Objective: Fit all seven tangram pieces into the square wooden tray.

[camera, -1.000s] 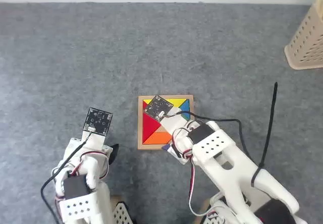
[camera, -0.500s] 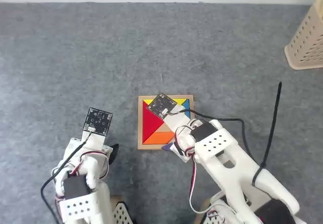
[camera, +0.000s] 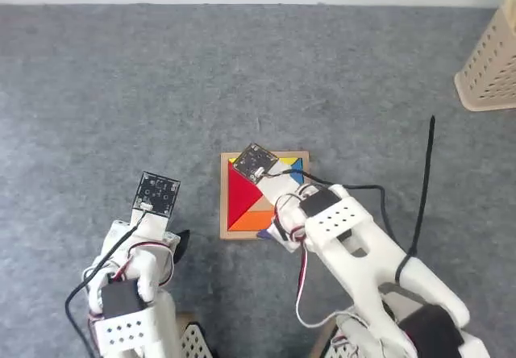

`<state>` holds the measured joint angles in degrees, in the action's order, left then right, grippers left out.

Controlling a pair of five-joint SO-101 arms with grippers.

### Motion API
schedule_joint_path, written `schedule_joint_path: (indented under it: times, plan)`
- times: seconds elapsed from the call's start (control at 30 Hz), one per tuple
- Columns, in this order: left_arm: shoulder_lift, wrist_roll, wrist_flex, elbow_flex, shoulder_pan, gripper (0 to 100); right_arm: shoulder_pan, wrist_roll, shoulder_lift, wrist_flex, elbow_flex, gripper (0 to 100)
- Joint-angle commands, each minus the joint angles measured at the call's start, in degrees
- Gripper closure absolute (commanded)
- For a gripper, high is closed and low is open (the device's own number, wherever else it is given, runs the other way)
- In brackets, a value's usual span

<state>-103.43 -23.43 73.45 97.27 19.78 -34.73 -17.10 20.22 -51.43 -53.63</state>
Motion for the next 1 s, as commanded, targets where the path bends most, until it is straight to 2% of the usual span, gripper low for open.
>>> schedule_joint_path:
  times: [0.0,0.2,0.77,0.97]
  plan:
    - [-1.0,0.4,0.1,-0.7,-0.2,70,4.1,-1.8,-1.1,1.0,1.9,99.1]
    - [-1.0,0.4,0.1,-0.7,-0.2,70,6.9,-3.9,-1.1,1.1,2.3,99.1]
    - [-1.0,0.4,0.1,-0.7,-0.2,70,7.3,-3.6,-6.5,6.5,3.9,99.1]
    - [-1.0,0.4,0.1,-0.7,-0.2,70,7.9,-3.0,0.6,2.5,3.3,99.1]
